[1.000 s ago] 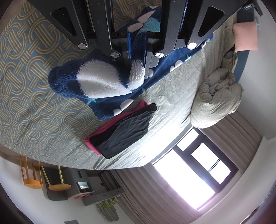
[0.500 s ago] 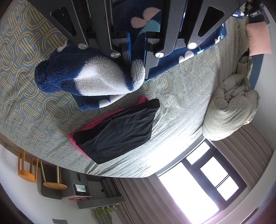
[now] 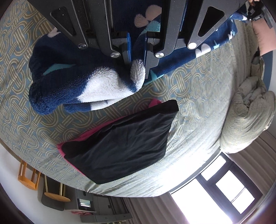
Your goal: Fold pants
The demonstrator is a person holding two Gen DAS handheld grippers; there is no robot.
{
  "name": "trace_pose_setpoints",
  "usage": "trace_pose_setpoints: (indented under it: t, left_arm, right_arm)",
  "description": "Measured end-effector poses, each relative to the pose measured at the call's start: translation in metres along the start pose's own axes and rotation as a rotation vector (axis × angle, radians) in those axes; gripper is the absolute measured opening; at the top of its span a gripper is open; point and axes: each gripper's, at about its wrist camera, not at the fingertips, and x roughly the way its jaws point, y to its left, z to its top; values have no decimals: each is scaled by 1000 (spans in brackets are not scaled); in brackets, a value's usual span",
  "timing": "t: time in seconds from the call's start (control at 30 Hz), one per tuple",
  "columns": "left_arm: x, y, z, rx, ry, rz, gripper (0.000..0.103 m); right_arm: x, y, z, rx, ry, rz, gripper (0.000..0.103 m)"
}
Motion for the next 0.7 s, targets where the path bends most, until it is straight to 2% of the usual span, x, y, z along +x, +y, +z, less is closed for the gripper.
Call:
trace_pose_setpoints:
  t: [0.23,0.37,0.43,0.5,0.6,0.7]
  left_arm:
    - [41,-5,20,-39,73,45,7]
    - [60,-10,29,-34,97,87,7]
    - [68,-12,31,-37,102,108,8]
    - [75,-14,35,-31,83,145,8]
    - [76,-18,38,19,14,226,8]
    - [79,-15,40,51,17,235,8]
  right_arm:
    - [39,6,20,22,85,-48,14]
    - [58,17,31,-25,132,-102,17]
    - [71,24,37,-70,167,-139,21]
    - [83,31,41,-122,216,-186,25]
    - [99,39,43,-194,273,-258,26]
    - [106,45,47,-219,290,-281,28]
